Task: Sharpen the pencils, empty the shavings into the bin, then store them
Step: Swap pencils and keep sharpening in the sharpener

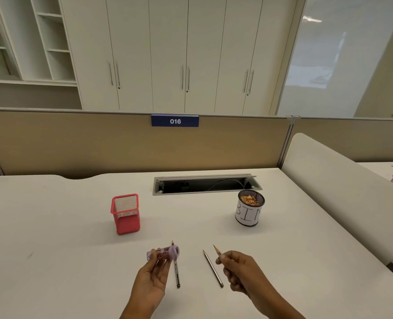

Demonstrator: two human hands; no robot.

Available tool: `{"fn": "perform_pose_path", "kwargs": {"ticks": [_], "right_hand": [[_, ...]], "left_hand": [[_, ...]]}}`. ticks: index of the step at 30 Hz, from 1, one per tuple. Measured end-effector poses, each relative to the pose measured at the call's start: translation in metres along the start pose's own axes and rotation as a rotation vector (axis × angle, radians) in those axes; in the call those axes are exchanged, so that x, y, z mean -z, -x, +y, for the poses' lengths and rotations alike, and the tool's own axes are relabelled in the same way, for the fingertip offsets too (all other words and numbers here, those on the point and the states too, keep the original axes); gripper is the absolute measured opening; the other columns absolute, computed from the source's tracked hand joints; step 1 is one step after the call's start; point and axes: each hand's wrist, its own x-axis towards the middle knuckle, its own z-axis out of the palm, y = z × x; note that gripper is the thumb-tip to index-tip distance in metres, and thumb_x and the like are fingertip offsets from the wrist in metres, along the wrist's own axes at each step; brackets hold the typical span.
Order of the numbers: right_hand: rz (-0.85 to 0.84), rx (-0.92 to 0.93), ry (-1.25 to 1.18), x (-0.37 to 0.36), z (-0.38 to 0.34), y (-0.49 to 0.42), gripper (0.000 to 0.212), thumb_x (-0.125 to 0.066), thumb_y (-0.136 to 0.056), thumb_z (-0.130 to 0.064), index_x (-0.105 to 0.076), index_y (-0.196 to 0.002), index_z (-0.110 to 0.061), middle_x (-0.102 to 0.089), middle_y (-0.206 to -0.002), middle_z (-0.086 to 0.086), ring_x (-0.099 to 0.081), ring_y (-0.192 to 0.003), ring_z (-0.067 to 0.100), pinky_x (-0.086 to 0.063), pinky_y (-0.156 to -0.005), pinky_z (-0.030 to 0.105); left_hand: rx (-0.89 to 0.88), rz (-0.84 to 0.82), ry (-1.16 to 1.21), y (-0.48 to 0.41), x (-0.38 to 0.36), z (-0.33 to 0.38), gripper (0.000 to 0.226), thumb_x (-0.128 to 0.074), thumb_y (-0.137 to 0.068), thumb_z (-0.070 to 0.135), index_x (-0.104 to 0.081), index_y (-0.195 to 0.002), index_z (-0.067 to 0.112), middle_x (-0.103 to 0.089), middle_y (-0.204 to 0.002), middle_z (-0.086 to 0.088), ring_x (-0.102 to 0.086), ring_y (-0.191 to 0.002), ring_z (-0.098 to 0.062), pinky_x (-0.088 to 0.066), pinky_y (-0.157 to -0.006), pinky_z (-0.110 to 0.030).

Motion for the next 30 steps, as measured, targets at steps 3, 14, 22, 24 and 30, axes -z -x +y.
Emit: {"fn": "perform_pose_path", "kwargs": {"ticks": [3,14,22,24,30], "right_hand": [[0.078,0.103,0.135,-0.004,0.006,-0.006,0.019,-0.057,-0.091,-0.011,-0.060,-0.072,-0.012,-0.045,-0.044,-0.008,-0.035,-0.033,0.001,-0.029,-0.038,0.012],[0.346,0.184,0.641,0.001,0.049,-0.060,0.009,-0.058,-0.088,-0.019,-0.053,-0.081,-0.020,-0.058,-0.092,0.005,-0.053,-0.078,0.014,-0.036,-0.059,0.014],[0.406,0.072,0.820,0.001,0.072,-0.093,0.013,-0.053,-0.091,-0.023,-0.042,-0.084,-0.020,-0.055,-0.108,0.009,-0.058,-0.099,0.023,-0.044,-0.080,0.027],[0.400,0.068,0.829,-0.001,0.073,-0.097,0.013,-0.053,-0.090,-0.024,-0.042,-0.084,-0.021,-0.056,-0.109,0.009,-0.058,-0.100,0.023,-0.044,-0.080,0.027],[0.383,0.090,0.875,-0.005,0.076,-0.109,0.012,-0.051,-0.090,-0.025,-0.041,-0.086,-0.021,-0.057,-0.110,0.008,-0.055,-0.103,0.022,-0.045,-0.082,0.028]], "left_hand": [[0.011,0.006,0.015,0.001,0.001,-0.001,0.019,-0.044,-0.095,0.013,-0.054,-0.082,0.004,-0.071,-0.059,-0.019,-0.070,-0.050,-0.024,-0.057,-0.044,-0.030],[0.012,0.076,0.012,0.001,0.005,-0.009,0.018,-0.046,-0.094,0.011,-0.054,-0.079,0.004,-0.068,-0.052,-0.016,-0.067,-0.043,-0.022,-0.054,-0.038,-0.030],[0.031,0.076,0.020,-0.005,0.011,-0.015,0.020,-0.041,-0.097,0.013,-0.051,-0.082,0.003,-0.068,-0.056,-0.023,-0.068,-0.047,-0.026,-0.055,-0.041,-0.032],[0.035,0.072,0.019,-0.007,0.012,-0.016,0.020,-0.040,-0.096,0.013,-0.051,-0.082,0.003,-0.068,-0.057,-0.024,-0.069,-0.048,-0.027,-0.055,-0.043,-0.033],[0.024,0.114,0.018,-0.008,0.013,-0.017,0.018,-0.041,-0.097,0.013,-0.052,-0.084,0.006,-0.064,-0.084,-0.029,-0.069,-0.049,-0.027,-0.049,-0.094,-0.034]]}}
